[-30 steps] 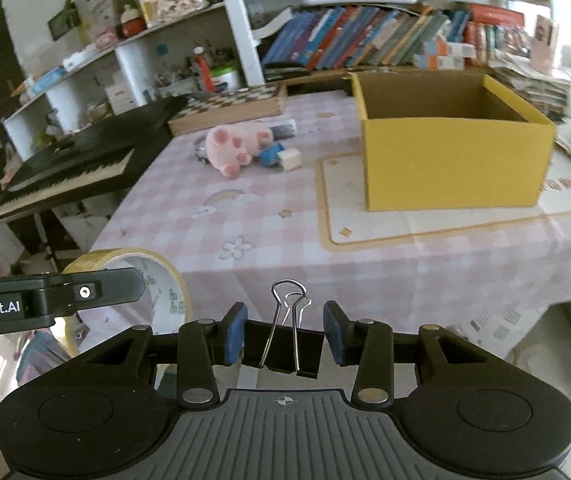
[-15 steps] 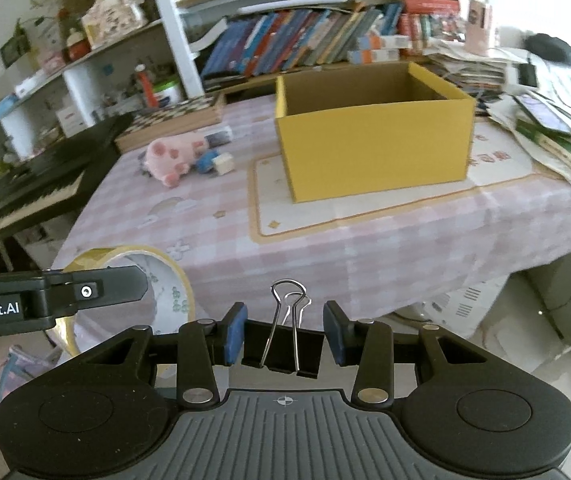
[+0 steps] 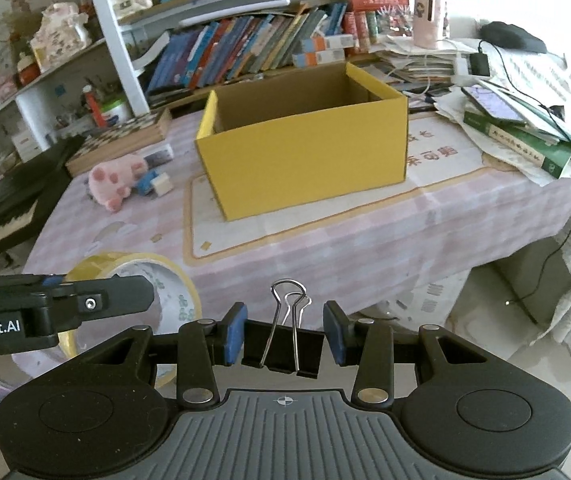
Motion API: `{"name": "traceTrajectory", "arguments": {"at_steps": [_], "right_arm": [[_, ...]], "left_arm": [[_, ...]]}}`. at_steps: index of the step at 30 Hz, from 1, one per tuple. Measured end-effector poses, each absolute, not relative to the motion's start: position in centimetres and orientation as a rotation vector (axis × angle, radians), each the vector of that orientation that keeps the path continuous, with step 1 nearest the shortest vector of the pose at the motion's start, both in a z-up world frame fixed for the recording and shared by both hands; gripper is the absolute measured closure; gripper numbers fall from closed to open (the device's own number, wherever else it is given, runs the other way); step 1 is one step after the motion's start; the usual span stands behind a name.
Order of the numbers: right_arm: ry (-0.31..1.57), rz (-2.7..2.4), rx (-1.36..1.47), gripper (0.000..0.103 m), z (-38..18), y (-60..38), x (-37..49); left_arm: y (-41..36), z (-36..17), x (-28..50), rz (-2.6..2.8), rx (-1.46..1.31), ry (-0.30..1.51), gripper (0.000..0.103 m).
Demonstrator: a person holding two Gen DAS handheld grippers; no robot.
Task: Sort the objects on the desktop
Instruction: 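Carry the tape roll and binder clip toward the yellow box with both tools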
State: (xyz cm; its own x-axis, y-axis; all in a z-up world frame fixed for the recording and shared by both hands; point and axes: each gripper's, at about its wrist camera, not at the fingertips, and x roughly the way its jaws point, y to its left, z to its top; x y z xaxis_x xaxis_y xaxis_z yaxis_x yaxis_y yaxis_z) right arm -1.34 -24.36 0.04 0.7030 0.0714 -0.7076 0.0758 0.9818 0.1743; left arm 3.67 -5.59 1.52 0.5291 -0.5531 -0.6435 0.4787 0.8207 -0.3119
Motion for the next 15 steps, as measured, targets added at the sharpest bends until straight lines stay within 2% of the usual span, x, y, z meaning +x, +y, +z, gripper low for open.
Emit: {"name": "traceTrajectory", "arguments": {"at_steps": [15], "right_arm": [[0.809,-0.005,0.188,0.062,0.0,-27.3,3.2]], "left_arm": [[-9.0,1.3,8.3,-0.641,-0.097,0.814,0.065]]}}
